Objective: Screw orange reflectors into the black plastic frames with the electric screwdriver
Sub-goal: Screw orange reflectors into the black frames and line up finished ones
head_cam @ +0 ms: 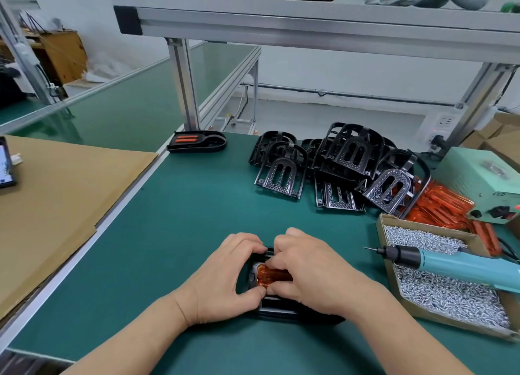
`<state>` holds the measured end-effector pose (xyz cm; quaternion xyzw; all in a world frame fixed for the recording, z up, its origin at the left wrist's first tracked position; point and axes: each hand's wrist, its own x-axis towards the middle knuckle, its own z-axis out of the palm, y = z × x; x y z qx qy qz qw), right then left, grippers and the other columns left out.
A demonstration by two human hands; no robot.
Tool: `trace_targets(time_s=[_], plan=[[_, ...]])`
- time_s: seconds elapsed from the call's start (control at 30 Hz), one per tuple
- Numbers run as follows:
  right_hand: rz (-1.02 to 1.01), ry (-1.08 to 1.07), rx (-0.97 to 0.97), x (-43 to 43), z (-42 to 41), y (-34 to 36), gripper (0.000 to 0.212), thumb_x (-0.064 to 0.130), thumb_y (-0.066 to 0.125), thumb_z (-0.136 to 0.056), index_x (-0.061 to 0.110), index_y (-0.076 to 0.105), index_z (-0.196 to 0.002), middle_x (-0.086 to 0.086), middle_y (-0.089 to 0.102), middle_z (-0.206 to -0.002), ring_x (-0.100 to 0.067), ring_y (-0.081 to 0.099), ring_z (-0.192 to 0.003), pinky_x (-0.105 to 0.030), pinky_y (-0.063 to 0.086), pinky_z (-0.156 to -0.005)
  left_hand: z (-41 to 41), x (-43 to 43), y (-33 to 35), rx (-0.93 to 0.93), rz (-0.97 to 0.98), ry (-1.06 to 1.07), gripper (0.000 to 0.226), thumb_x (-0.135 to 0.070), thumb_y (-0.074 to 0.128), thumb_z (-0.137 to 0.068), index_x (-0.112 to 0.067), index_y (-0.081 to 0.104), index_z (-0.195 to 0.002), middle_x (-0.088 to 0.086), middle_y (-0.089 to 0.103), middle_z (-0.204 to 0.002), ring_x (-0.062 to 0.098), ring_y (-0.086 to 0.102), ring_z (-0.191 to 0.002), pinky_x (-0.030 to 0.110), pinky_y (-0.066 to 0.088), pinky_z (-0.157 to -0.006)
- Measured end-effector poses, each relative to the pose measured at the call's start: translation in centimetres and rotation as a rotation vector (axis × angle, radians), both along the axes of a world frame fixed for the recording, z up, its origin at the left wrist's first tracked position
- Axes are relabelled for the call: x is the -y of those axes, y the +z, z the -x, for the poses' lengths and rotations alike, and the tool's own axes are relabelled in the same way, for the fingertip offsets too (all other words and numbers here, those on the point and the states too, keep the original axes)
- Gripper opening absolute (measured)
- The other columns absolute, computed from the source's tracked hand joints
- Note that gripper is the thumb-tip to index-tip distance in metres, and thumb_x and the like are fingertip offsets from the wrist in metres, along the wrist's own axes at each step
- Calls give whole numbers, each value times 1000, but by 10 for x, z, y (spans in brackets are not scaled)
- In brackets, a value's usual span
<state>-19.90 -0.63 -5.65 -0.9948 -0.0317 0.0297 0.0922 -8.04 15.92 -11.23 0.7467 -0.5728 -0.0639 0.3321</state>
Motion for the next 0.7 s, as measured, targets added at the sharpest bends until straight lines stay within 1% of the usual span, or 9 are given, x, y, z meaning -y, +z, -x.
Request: trace_targets(time_s=[0.13, 0.2, 0.27, 0.33, 0.4, 0.5, 0.6, 0.7], plan=[[15, 63, -12, 1, -4, 1, 36, 50, 58, -94, 20, 72, -104, 4, 49, -95, -16, 37, -94, -36, 42, -82, 0, 0, 0, 4, -8, -13, 52, -31, 66, -78, -11, 55, -125, -5, 50, -127, 12, 46, -124, 30, 39, -106], [-57, 61, 3, 3, -2, 0, 31, 49, 61, -93, 22, 71, -104, 6, 48, -95, -14, 37, -94, -33, 42, -83, 0, 1, 0, 9, -3, -16, 50, -31, 65, -79, -12, 56, -125, -5, 50, -127, 12, 45, -123, 29, 39, -106], [-106, 50, 8, 7, 1, -1, 31, 50, 63, -91, 27, 69, -110, 8, 48, -99, -12, 36, -97, -30, 40, -85, 1, 0, 0, 6, 2, -12, 49, -32, 64, -80, -13, 55, -125, -7, 49, -127, 10, 45, -124, 28, 38, -106], [-115, 43, 4, 11, 2, 0, 38, 51, 67, -87, 32, 66, -120, 10, 49, -106, -11, 37, -101, -27, 38, -89, 0, 0, -1, 3, -1, -11, 48, -32, 64, -80, -15, 55, -125, -8, 48, -127, 9, 44, -124, 28, 38, -106], [-121, 17, 5, 17, 5, 2, 47, 50, 72, -82, 34, 61, -125, 12, 50, -107, -9, 37, -102, -25, 37, -89, -1, 0, -1, 4, -8, -12, 48, -31, 65, -80, -16, 55, -125, -9, 48, -127, 10, 44, -125, 29, 38, -106], [-107, -52, -7, 28, 12, 5, 49, 52, 76, -78, 35, 58, -120, 15, 44, -104, -6, 32, -101, -24, 35, -85, -1, -1, 0, -1, -14, -22, 47, -32, 64, -81, -19, 56, -125, -9, 49, -128, 11, 43, -124, 28, 38, -106], [-89, -68, -7, 29, 14, 5, 49, 57, 76, -75, 33, 57, -114, 16, 41, -101, -8, 31, -101, -26, 37, -86, -1, -1, 1, -12, -3, -42, 39, -31, 64, -82, -25, 58, -120, -10, 48, -126, 12, 44, -121, 25, 36, -104], [-19, -23, 16, 21, 10, 3, 46, 58, 73, -78, 28, 59, -109, 11, 43, -100, -12, 33, -101, -29, 38, -88, -1, -2, 0, 7, 1, -29, 32, -31, 65, -82, -21, 63, -111, -6, 48, -125, 13, 45, -119, 28, 38, -102]])
